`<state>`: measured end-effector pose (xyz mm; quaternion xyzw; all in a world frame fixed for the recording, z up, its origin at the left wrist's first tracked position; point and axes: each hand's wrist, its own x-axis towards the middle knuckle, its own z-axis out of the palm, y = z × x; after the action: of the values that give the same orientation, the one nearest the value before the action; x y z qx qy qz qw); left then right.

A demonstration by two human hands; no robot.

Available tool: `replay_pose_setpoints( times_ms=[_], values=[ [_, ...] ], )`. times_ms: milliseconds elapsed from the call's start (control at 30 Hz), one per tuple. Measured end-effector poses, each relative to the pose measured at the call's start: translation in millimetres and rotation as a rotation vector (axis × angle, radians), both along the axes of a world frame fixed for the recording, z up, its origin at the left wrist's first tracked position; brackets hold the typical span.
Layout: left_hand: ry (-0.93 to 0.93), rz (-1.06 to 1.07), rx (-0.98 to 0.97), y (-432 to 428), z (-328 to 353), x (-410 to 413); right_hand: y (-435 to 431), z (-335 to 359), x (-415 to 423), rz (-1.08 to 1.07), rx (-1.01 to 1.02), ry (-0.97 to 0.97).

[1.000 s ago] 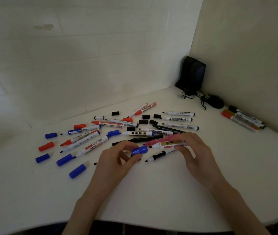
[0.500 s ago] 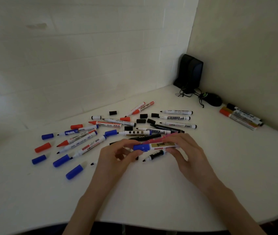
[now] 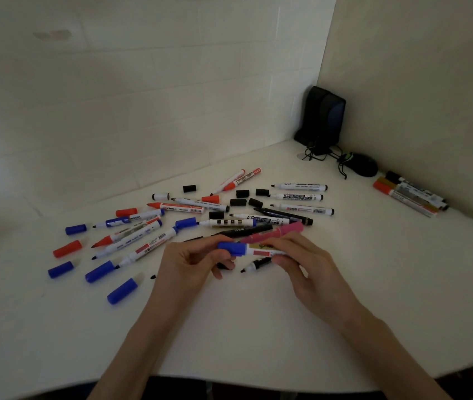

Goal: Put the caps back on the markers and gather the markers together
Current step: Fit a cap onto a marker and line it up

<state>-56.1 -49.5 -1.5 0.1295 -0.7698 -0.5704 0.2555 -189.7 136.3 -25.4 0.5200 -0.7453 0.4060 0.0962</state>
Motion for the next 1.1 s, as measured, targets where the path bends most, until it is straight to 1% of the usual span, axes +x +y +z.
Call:
replay_pose_setpoints(
  times_ms=[167, 367, 467, 567, 667, 733, 800, 900, 1000, 1100],
  values=[
    [0.030, -0.016, 0.000, 6, 0, -2, 0, -2, 0, -0.033, -0.022, 0.056],
    [0.048, -0.033, -0.049, 7, -2, -4, 1, -2, 1, -0.060, -0.055, 0.017],
    [0.057, 0.014, -0.123, 8, -4, -12, 1, 2, -1, -0.101, -0.052, 0.024],
    [0.054, 0.044, -0.232, 8, -7, -22, 3, 5, -7, -0.149, -0.015, 0.131],
    [-0.022, 0.003, -0.354, 11, -9, -35, 12, 3, -16, -0.198, -0.011, 0.079],
    [-0.025, -0.019, -0.417, 18, -8, -43, 21, 4, -26, -0.308, -0.045, 0.044],
    [0.009, -0.032, -0.482, 26, -9, -51, 33, 6, -42, -0.456, -0.045, 0.032],
    [0.055, -0.037, -0.575, 39, -10, -64, 56, 4, -74, -0.658, 0.016, -0.022],
    [0.100, -0.072, -0.599, 52, -11, -79, 78, 0, -108, -0.789, 0.096, -0.062],
    [0.100, -0.117, -0.629, 59, -16, -92, 93, 0, -141, -0.912, 0.161, -0.081]
  ],
)
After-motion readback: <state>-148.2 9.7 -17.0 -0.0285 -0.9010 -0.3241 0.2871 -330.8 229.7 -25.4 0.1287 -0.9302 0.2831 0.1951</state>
